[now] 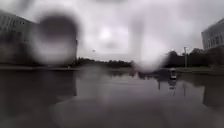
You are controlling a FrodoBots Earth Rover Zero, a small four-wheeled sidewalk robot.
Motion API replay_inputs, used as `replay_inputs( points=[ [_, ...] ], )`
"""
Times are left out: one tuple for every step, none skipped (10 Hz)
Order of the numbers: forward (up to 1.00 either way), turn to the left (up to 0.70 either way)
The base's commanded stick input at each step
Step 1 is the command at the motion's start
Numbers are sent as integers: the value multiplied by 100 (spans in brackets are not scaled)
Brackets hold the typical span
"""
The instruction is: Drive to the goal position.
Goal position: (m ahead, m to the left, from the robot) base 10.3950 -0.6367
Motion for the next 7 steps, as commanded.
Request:
replay_inputs(
  points=[
    [70, 0],
    [70, 0],
    [70, 0],
    [70, 0],
    [70, 0],
    [70, 0],
    [70, 0]
  ],
)
